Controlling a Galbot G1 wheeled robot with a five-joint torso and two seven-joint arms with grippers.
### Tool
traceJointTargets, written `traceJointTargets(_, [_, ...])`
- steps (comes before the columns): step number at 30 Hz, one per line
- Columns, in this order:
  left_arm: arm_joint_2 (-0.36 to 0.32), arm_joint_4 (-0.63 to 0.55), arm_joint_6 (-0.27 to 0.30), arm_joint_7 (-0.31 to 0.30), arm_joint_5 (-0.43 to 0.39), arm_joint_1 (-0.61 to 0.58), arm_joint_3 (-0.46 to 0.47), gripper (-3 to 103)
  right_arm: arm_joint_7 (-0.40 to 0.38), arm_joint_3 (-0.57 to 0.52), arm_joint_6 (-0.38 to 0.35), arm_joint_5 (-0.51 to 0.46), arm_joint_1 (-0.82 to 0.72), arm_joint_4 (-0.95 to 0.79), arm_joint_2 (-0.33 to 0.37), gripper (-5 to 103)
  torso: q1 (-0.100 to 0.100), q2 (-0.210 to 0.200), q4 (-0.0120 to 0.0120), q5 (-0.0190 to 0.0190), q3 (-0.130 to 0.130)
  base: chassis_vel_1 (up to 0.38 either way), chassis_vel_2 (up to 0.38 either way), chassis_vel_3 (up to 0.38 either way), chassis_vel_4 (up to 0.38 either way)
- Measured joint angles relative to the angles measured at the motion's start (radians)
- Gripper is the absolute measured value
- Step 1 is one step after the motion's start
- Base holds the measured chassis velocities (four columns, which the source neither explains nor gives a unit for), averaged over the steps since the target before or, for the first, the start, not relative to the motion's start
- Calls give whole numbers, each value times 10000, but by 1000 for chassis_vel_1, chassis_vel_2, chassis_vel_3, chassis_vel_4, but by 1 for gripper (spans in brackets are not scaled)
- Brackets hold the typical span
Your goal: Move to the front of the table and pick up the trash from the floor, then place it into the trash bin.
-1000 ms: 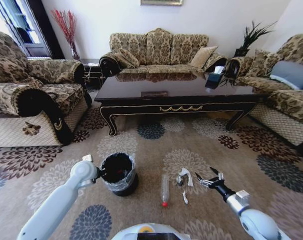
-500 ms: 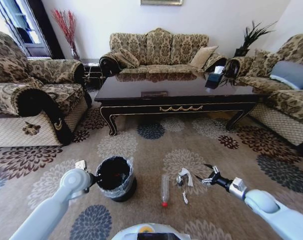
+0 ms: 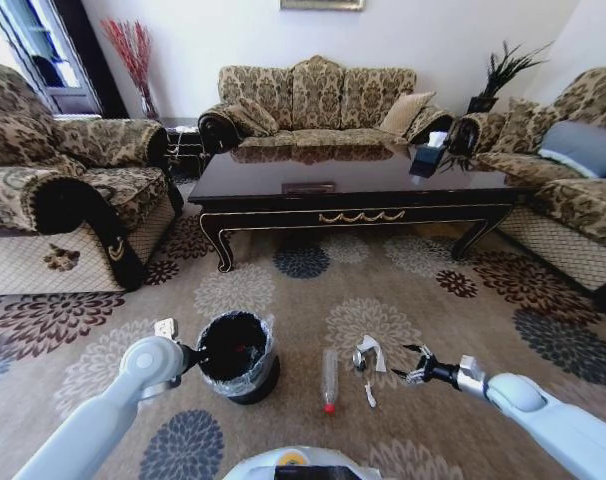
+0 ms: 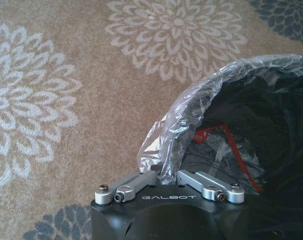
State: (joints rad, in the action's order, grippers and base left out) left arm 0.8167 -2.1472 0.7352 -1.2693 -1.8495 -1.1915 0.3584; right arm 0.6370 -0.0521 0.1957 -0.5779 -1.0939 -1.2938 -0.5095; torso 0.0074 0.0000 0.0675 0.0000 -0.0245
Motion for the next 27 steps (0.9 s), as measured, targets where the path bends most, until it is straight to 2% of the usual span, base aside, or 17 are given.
traceJointTargets(1, [-14,-18,0,0,-2,-6,0,0,63,407,-14,-47,408,203,-93,100,-1,0,-6,-4,0,0,0,0,0])
traceJointTargets(2, [-14,-18,0,0,-2,-6,0,0,63,407,-14,-47,408,203,-93,100,-1,0,-6,-4,0,0,0,0,0])
traceJointTargets(5, [-92,-60,0,0,-25,-55,26,0,136,1561,-82,-200,1541,867,-468,100,0,0,-3,1,0,0,0,0,0])
traceJointTargets(8, [-146,-66,1,0,-51,-80,57,0,151,2027,-97,-222,1926,1198,-697,103,0,-1,-2,0,-1,0,0,0,0])
traceJointTargets(10, [-189,-83,3,-1,-108,-119,142,0,160,2382,-97,-223,2233,1531,-883,95,0,-1,1,4,0,0,0,0,0])
traceJointTargets(12, [-198,-113,2,0,-153,-160,193,0,161,2507,-95,-228,2356,1666,-957,95,0,-1,3,-1,-1,0,0,0,0])
traceJointTargets(14, [-199,-153,2,2,-223,-199,251,0,155,2778,-89,-248,2727,2017,-1140,88,0,-1,3,2,0,0,0,0,0])
traceJointTargets(16, [-179,-121,3,41,-205,-186,253,0,144,2994,-75,-259,3094,2349,-1325,95,0,-1,0,-1,0,0,0,0,0])
traceJointTargets(23, [-107,3,3,236,-91,-83,238,0,364,3697,135,-21,4206,3766,-1891,96,0,-1,-2,2,-1,0,0,0,0])
traceJointTargets(27, [-146,-16,4,274,-118,-81,286,0,587,3728,286,253,4375,4487,-2199,99,0,-1,3,0,-1,0,0,0,0])
